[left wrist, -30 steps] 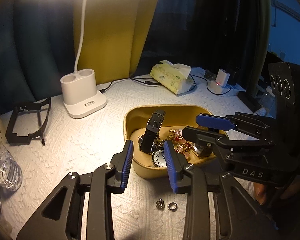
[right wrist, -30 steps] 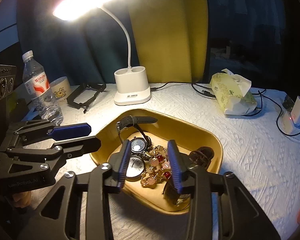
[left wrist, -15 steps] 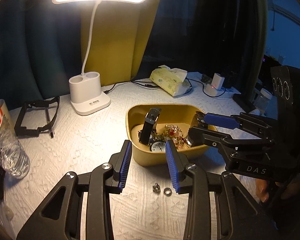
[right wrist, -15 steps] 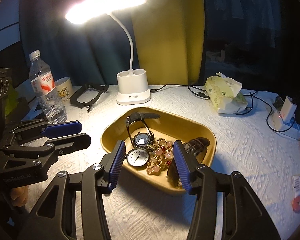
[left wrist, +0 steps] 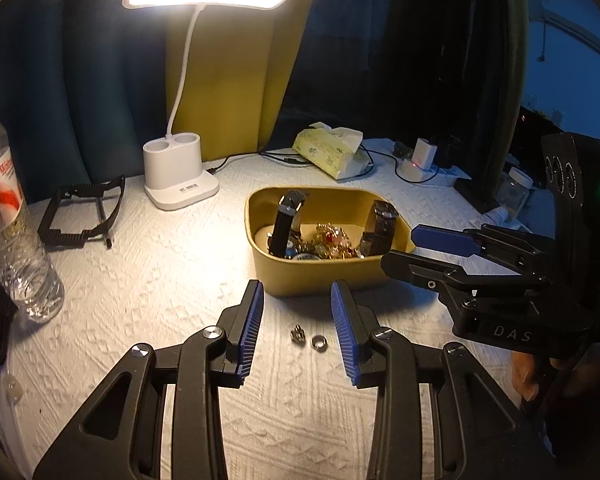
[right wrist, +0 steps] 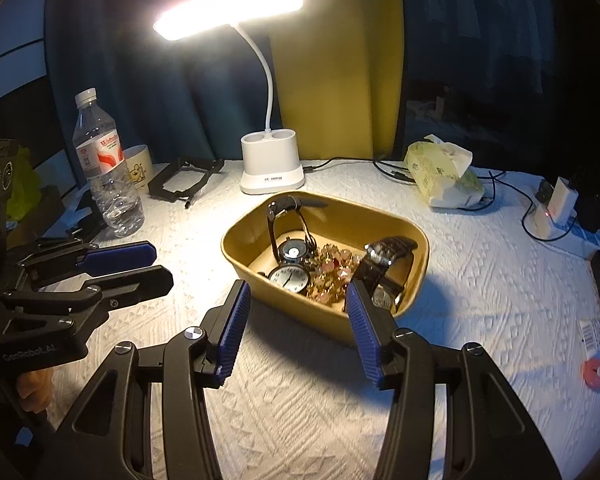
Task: Organize jewelry
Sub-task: 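Lift both open tools out of the tan box, then lower the left tool onto the silver ring and close on it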
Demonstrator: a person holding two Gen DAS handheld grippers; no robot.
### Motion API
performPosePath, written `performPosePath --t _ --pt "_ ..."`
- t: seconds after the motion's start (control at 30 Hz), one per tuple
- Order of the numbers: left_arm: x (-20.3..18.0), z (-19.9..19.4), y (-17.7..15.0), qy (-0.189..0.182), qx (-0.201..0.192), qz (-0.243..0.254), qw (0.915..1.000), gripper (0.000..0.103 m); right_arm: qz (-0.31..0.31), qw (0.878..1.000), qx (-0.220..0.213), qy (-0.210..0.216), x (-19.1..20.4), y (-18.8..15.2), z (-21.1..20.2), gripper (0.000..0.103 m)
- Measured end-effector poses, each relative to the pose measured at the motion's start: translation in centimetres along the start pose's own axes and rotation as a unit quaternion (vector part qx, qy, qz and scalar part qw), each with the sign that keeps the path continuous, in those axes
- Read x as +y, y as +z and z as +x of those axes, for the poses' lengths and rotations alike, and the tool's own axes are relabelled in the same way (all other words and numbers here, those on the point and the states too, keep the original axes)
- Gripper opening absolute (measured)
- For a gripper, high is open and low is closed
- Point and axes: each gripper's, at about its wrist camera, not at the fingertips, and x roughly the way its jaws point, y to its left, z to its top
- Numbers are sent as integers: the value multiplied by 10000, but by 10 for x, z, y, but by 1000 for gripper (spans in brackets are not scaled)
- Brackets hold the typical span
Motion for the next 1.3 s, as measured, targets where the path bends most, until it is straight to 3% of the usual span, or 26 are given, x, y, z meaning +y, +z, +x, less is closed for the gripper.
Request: performPosePath --t 0.33,0.93,1.27,1.3 --pt "-14 8 -17 4 219 16 9998 38 142 9999 87 24 -11 -22 -3 50" --pt "-36 60 -34 274 1109 365 9928 37 578 9982 117 91 -49 -36 -3 50" --pt "-38 76 -28 409 1207 431 9909 37 833 9960 247 222 -63 -35 8 50" --pt "-38 77 -27 415 1206 453 9908 33 851 9958 262 234 -64 -35 9 50"
